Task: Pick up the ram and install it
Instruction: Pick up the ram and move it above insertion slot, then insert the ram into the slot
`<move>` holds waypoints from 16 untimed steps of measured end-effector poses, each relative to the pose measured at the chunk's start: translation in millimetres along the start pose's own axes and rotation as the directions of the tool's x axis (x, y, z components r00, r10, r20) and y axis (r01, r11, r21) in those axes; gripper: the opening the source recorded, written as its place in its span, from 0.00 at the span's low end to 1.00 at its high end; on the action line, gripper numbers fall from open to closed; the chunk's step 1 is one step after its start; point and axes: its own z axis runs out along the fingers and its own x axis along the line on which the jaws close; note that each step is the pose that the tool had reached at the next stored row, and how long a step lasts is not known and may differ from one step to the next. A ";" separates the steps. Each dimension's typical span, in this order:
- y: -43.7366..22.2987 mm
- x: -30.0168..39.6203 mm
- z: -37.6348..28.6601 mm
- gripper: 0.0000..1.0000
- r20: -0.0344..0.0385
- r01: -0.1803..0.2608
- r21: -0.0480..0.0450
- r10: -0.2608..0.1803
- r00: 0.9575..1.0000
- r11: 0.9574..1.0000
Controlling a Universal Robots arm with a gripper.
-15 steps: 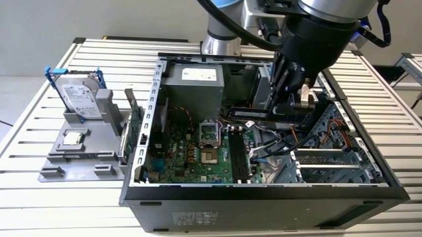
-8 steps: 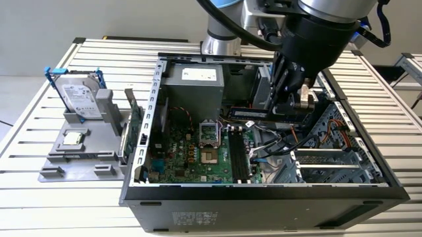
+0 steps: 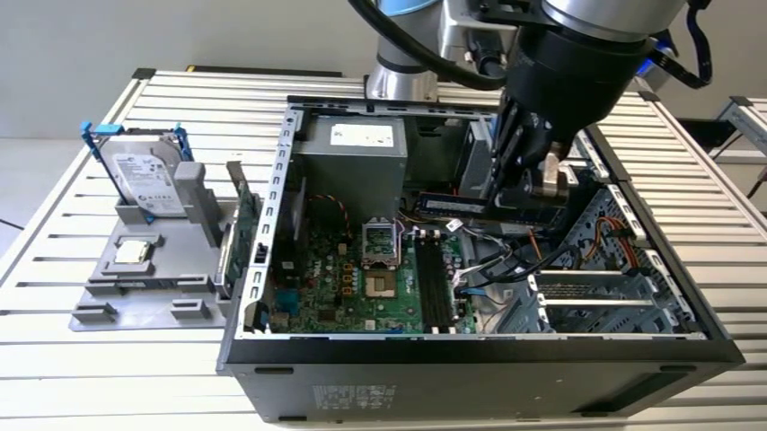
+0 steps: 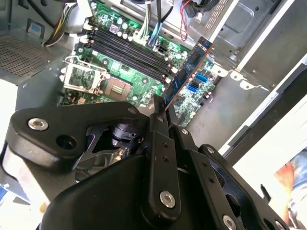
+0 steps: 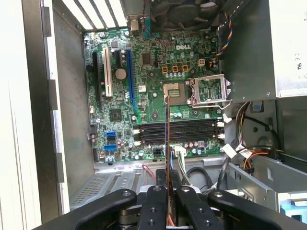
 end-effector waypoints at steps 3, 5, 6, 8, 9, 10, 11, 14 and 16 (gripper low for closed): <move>0.0 0.0 0.0 0.00 0.001 -0.024 0.000 0.024 1.000 1.000; 0.0 0.0 0.0 0.00 0.002 -0.040 0.000 0.040 0.999 0.999; 0.0 0.0 0.0 0.00 0.002 -0.049 0.000 0.049 0.999 0.999; 0.0 0.0 0.0 0.00 0.003 -0.068 0.000 0.068 0.998 0.998; 0.0 0.0 0.0 0.00 0.004 -0.079 0.000 0.079 0.997 0.997; 0.0 0.0 0.0 0.00 0.004 -0.089 0.000 0.089 0.996 0.996; 0.0 0.0 0.0 0.00 0.005 -0.100 0.000 0.100 0.995 0.995; 0.0 0.0 0.0 0.00 0.006 -0.133 0.000 0.133 0.991 0.991; 0.0 0.0 0.0 0.00 0.007 -0.155 0.000 0.155 0.988 0.988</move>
